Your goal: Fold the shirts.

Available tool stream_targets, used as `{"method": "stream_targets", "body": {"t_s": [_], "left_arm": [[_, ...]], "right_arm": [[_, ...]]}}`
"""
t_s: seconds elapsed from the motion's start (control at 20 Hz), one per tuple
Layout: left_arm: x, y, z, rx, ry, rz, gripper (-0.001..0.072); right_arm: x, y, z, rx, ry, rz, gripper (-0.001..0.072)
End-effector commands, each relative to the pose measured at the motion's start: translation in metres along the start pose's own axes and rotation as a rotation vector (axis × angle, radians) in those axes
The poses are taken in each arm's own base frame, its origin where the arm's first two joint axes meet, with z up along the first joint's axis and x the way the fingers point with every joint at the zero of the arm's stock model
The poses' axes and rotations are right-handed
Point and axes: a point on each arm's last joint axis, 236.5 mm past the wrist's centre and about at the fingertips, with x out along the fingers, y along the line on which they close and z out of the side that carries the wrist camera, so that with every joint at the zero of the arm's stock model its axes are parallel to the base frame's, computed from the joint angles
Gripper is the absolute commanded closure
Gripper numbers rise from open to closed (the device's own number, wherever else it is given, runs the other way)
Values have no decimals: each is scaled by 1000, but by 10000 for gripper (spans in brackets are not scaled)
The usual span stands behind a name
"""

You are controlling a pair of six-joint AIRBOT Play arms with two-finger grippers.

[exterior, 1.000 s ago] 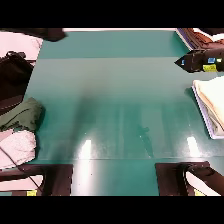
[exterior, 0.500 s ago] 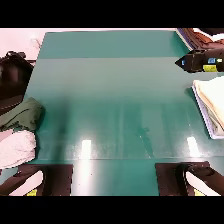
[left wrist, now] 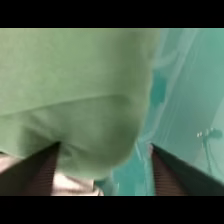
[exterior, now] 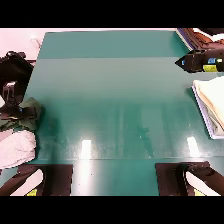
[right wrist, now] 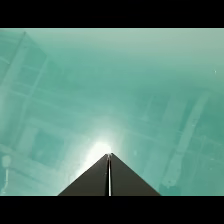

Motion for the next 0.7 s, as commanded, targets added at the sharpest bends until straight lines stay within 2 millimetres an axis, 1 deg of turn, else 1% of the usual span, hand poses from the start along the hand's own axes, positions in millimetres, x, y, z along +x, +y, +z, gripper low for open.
{"method": "stream_targets", "body": {"t_s": [0.0,0.1,0.15,0.2,0.25,0.3,0.35,0.4,0.45,0.5,0.55,0.6,0.65], "left_arm": [[12,2,-4,-32,-17,9,394],[12,2,-3,-32,-21,9,392],[12,3,-3,-30,-19,11,441],[12,3,-4,-29,-17,12,649],[11,3,-2,-30,-19,12,684],[7,3,1,-35,-23,10,684],[-5,2,10,-50,-35,1,685],[-24,0,25,-56,-76,-9,685],[-53,-5,47,-48,-152,-23,686],[-95,-15,75,-22,-271,-42,686],[-141,-30,98,16,-397,-70,688],[-192,-51,116,64,-524,-112,688],[-237,-75,126,117,-615,-163,688]], "right_arm": [[0,0,0,0,0,1,690],[0,0,0,0,0,1,690],[0,0,0,0,0,1,690],[0,0,0,0,0,1,690],[0,1,0,0,-2,2,691],[-2,1,3,-2,-13,1,690],[-6,2,8,-5,-40,1,690],[-13,4,16,-10,-83,-1,690],[-21,6,25,-16,-134,-2,690],[-30,8,35,-21,-185,-3,691],[-41,11,43,-28,-236,-2,690],[-51,14,50,-33,-279,-2,691],[-58,16,55,-37,-312,-1,690]]}}
